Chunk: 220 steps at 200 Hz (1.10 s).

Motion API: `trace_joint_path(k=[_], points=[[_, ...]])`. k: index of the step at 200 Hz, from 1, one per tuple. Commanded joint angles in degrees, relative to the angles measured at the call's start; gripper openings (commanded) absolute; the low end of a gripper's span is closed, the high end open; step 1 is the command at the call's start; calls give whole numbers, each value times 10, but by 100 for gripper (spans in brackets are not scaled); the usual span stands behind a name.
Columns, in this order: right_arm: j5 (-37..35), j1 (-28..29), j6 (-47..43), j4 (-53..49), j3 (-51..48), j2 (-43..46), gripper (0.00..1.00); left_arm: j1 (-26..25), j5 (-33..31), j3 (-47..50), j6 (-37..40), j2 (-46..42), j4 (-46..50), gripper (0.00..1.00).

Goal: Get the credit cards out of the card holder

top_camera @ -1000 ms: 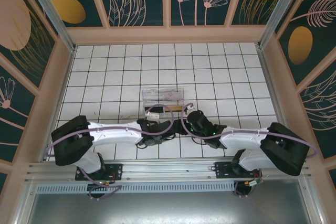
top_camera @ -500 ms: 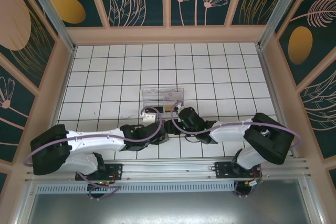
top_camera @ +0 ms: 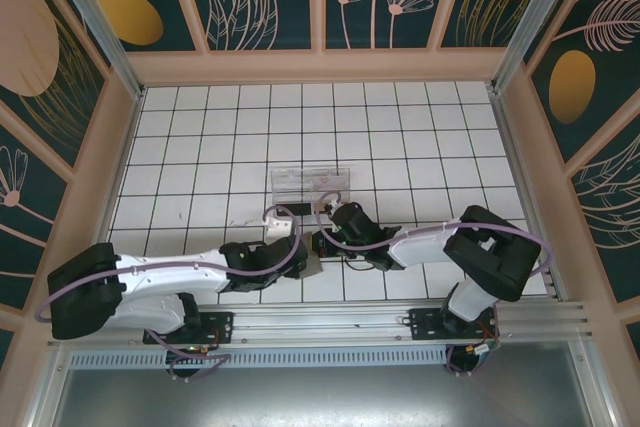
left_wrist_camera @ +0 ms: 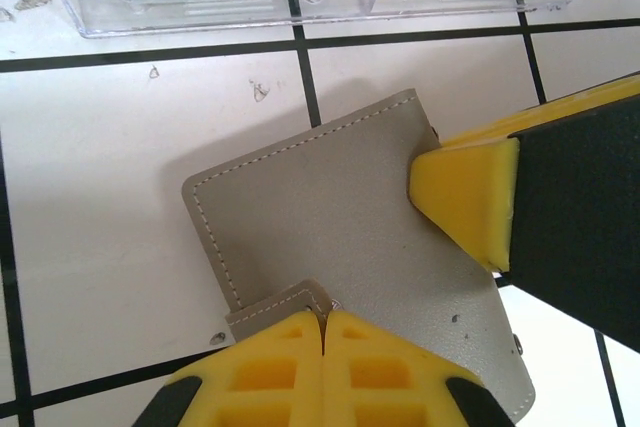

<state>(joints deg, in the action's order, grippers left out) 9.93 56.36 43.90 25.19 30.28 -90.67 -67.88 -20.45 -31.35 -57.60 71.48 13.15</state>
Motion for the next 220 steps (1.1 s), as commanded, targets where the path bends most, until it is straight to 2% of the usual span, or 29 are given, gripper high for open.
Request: trace_joint_path(k=[1,58,72,95,113,162,220], points=[[-19,2,5,-24,0,4,0,0,-31,24,-22,-37,-19,0],[-71,-8,5,-62,-30,54,0,1,-68,115,-100,-169,2,0],[-79,-8,-8,-74,-26,65,9,1,-63,133,-101,-191,-15,0],[-115,13,-36,-128,10,83,33,1,-43,160,-93,-219,-75,0],[-159,34,-56,-172,43,90,40,1,-42,168,-89,-238,-105,0],[-163,45,-66,-197,75,75,42,1,-23,130,-45,-248,-152,0],[-208,41,-28,-214,46,120,48,1,23,63,-5,-191,-175,0]])
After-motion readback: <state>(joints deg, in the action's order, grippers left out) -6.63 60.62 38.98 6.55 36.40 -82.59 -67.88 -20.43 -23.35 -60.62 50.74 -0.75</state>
